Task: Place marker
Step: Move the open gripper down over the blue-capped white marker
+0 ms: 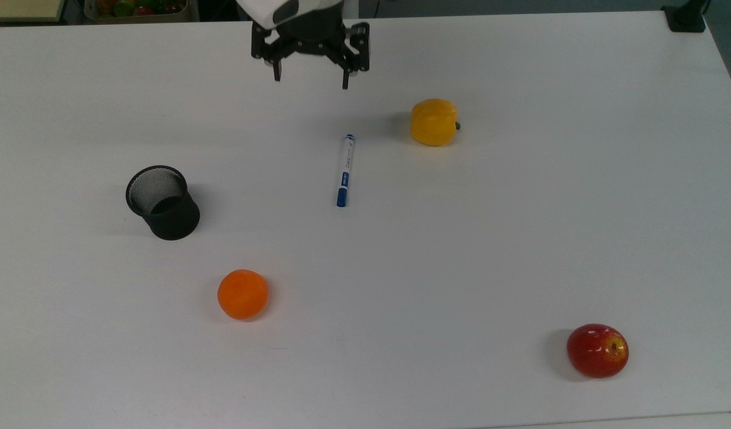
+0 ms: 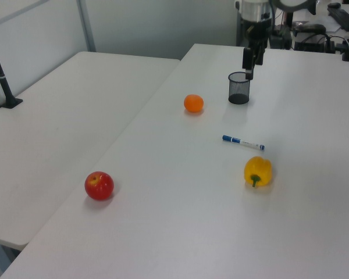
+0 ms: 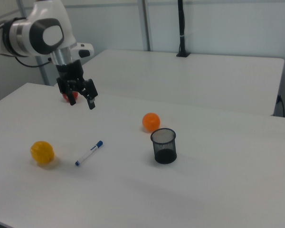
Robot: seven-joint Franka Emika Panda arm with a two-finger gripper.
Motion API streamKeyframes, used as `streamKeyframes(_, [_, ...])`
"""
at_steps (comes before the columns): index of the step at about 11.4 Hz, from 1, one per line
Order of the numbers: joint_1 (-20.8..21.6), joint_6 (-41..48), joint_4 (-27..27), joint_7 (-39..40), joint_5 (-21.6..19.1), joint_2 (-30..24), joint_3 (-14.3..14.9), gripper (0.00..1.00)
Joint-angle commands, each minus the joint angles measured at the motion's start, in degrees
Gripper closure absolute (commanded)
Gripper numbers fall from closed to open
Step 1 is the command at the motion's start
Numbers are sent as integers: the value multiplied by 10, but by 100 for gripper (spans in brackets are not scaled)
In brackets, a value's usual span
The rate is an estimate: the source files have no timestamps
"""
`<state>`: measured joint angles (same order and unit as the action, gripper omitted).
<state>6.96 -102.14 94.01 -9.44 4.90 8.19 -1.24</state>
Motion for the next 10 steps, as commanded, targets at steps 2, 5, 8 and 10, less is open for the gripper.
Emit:
streamKeyframes(2, [4, -77, 33, -28, -10, 44, -3, 0])
streamKeyframes(5, [6, -112, 39, -52, -8, 82, -3, 0])
streamKeyframes(8, [6, -144, 40, -53, -7, 120, -3, 0])
streamKeyframes(10, [16, -161, 41, -57, -5, 140, -3, 0])
